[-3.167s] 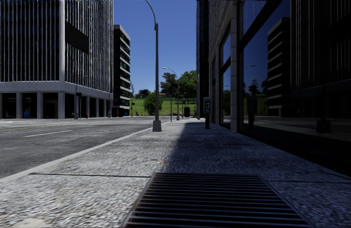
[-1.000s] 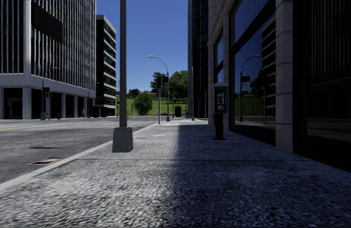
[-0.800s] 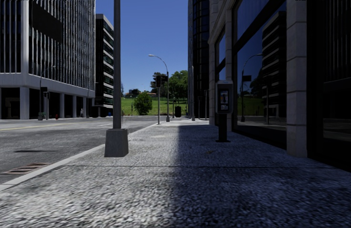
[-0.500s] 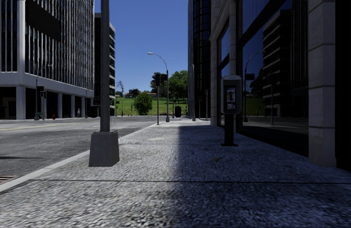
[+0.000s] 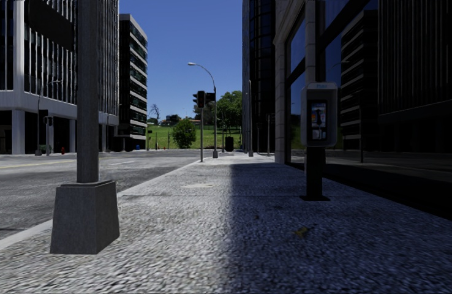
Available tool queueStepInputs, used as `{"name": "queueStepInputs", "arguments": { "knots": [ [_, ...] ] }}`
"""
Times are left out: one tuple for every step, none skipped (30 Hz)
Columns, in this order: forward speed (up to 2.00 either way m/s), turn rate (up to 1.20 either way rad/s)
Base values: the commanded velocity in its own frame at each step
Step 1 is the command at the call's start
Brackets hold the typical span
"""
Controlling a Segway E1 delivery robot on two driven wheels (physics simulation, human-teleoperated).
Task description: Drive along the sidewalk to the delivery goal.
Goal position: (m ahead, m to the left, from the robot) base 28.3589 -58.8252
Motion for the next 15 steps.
{"name": "queueStepInputs", "arguments": {
  "knots": [
    [2.00, 0.00],
    [2.00, 0.00],
    [2.00, 0.00],
    [2.00, 0.00],
    [2.00, 0.00],
    [2.00, 0.00],
    [2.00, 0.00],
    [2.00, 0.00],
    [2.00, 0.00],
    [2.00, 0.00],
    [2.00, 0.00],
    [2.00, 0.00],
    [2.00, 0.00],
    [2.00, 0.00],
    [2.00, 0.00]
  ]
}}
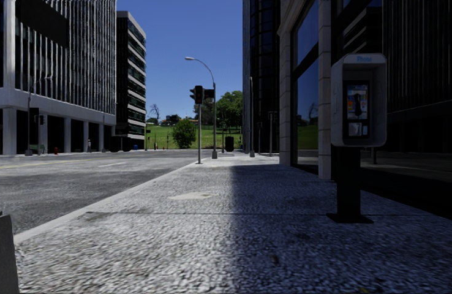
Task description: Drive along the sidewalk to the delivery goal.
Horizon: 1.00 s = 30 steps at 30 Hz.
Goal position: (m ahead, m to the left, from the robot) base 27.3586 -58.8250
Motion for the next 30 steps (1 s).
{"name": "queueStepInputs", "arguments": {
  "knots": [
    [2.00, 0.00],
    [2.00, 0.00],
    [2.00, 0.00],
    [2.00, 0.00],
    [2.00, 0.00],
    [2.00, 0.00],
    [2.00, 0.00],
    [2.00, 0.00],
    [2.00, 0.00],
    [2.00, 0.00],
    [2.00, 0.00],
    [2.00, 0.00],
    [2.00, 0.00],
    [2.00, 0.00],
    [2.00, 0.00],
    [2.00, 0.00],
    [2.00, 0.00],
    [2.00, 0.00],
    [2.00, 0.00],
    [2.00, 0.00],
    [2.00, 0.00],
    [2.00, 0.00],
    [2.00, 0.00],
    [2.00, 0.00],
    [2.00, 0.00],
    [2.00, 0.00],
    [2.00, 0.00],
    [2.00, 0.00],
    [2.00, 0.00],
    [2.00, 0.00]
  ]
}}
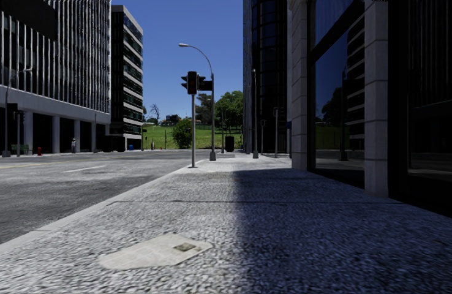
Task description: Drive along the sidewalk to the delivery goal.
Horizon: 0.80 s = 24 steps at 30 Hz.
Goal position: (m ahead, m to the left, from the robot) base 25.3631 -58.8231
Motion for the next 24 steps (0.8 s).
{"name": "queueStepInputs", "arguments": {
  "knots": [
    [2.00, 0.00],
    [2.00, 0.00],
    [2.00, 0.00],
    [2.00, 0.00],
    [2.00, 0.00],
    [2.00, 0.00],
    [2.00, 0.00],
    [2.00, 0.00],
    [2.00, 0.00],
    [2.00, 0.00],
    [2.00, 0.00],
    [2.00, 0.00],
    [2.00, 0.00],
    [2.00, 0.00],
    [2.00, 0.00],
    [2.00, 0.00],
    [2.00, 0.00],
    [2.00, 0.00],
    [2.00, 0.00],
    [2.00, 0.00],
    [2.00, 0.00],
    [2.00, 0.00],
    [2.00, 0.00],
    [2.00, 0.00]
  ]
}}
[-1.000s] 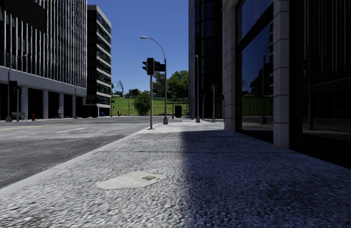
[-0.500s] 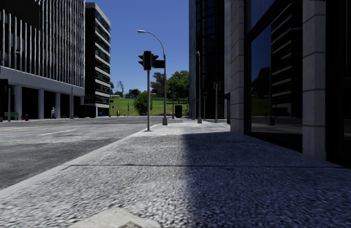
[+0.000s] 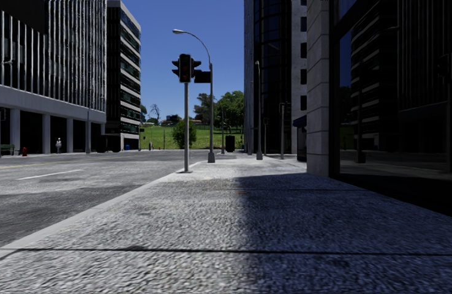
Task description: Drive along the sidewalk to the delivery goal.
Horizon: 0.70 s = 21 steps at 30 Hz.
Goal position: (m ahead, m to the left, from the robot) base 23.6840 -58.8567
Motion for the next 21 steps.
{"name": "queueStepInputs", "arguments": {
  "knots": [
    [2.00, 0.00],
    [2.00, 0.00],
    [2.00, 0.00],
    [2.00, 0.00],
    [2.00, 0.00],
    [2.00, 0.00],
    [2.00, 0.00],
    [2.00, 0.00],
    [2.00, 0.00],
    [2.00, 0.00],
    [2.00, 0.00],
    [2.00, 0.00],
    [2.00, 0.00],
    [2.00, 0.00],
    [2.00, 0.00],
    [2.00, 0.00],
    [2.00, 0.00],
    [2.00, 0.00],
    [2.00, 0.00],
    [2.00, 0.00],
    [2.00, 0.00]
  ]
}}
